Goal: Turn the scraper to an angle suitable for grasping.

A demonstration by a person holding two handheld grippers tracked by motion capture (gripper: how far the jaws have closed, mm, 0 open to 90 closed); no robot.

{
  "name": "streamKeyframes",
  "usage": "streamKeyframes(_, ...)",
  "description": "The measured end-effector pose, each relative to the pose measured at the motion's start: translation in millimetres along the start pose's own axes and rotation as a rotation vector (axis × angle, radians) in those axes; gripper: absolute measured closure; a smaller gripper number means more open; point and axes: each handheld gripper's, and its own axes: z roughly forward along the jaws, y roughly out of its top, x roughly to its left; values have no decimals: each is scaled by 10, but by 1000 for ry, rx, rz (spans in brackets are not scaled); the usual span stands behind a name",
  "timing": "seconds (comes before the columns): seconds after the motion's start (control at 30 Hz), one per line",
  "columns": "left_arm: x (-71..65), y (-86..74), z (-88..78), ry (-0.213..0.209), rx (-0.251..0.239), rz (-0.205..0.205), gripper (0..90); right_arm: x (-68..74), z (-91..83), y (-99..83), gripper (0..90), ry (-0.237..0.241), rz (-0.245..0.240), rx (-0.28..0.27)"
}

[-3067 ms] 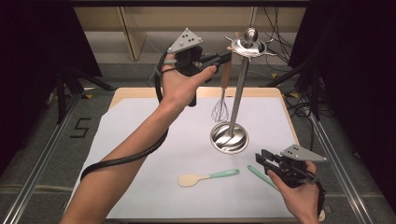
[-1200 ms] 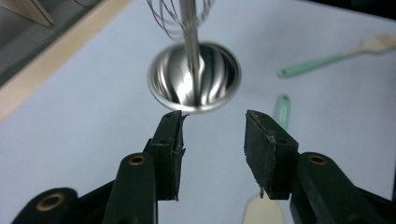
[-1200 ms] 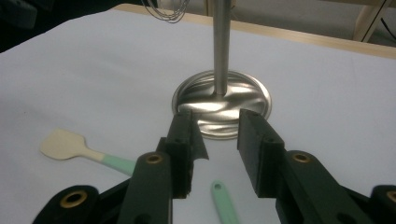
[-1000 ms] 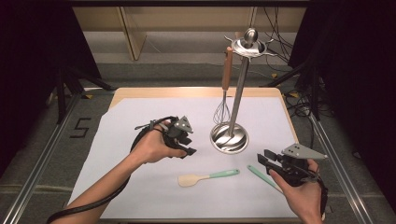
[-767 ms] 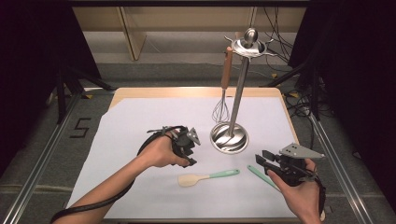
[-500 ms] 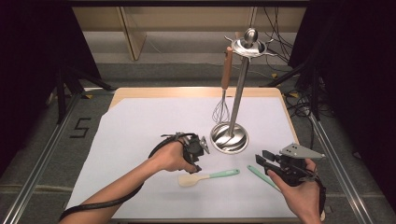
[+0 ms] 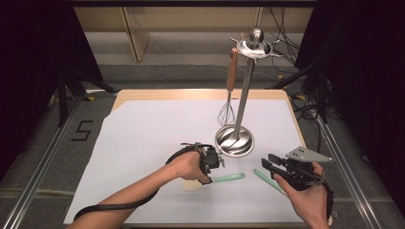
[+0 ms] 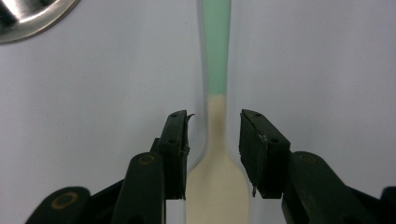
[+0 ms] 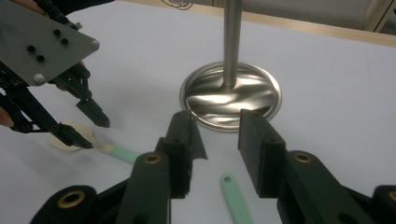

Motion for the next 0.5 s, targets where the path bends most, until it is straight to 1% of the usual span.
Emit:
streamKeyframes(0.1,3,21,27,-4,3,13,617,1,-4,1,657,1,3,2)
streamKeyframes(0.13,-5,21,37,-15,3,2,620,1,-4,2,657,1,3,1)
streamKeyframes(0.17,-2,24,54,-24,6,0,623,2,-5,1,657,2,3,1)
streamKeyframes(0.2,-2,24,54,-24,6,0,625,2,-5,1,657,2,3,1)
streamKeyframes(0.23,3,27,74,-26,12,2,626,-7,-5,0,658,-8,-13,-2)
streamKeyframes(0.3,12,36,87,-24,14,4,628,-4,-4,-1,658,-14,-15,3)
streamKeyframes(0.37,13,45,95,-25,13,2,632,20,-1,-4,658,-5,13,13)
streamKeyframes(0.4,13,45,95,-25,13,2,633,20,-1,-4,658,-5,13,13)
streamKeyframes(0.47,9,66,105,-25,14,8,633,14,7,-4,658,-10,-2,10)
streamKeyframes(0.5,8,73,108,-28,18,11,633,15,10,-4,658,0,4,12)
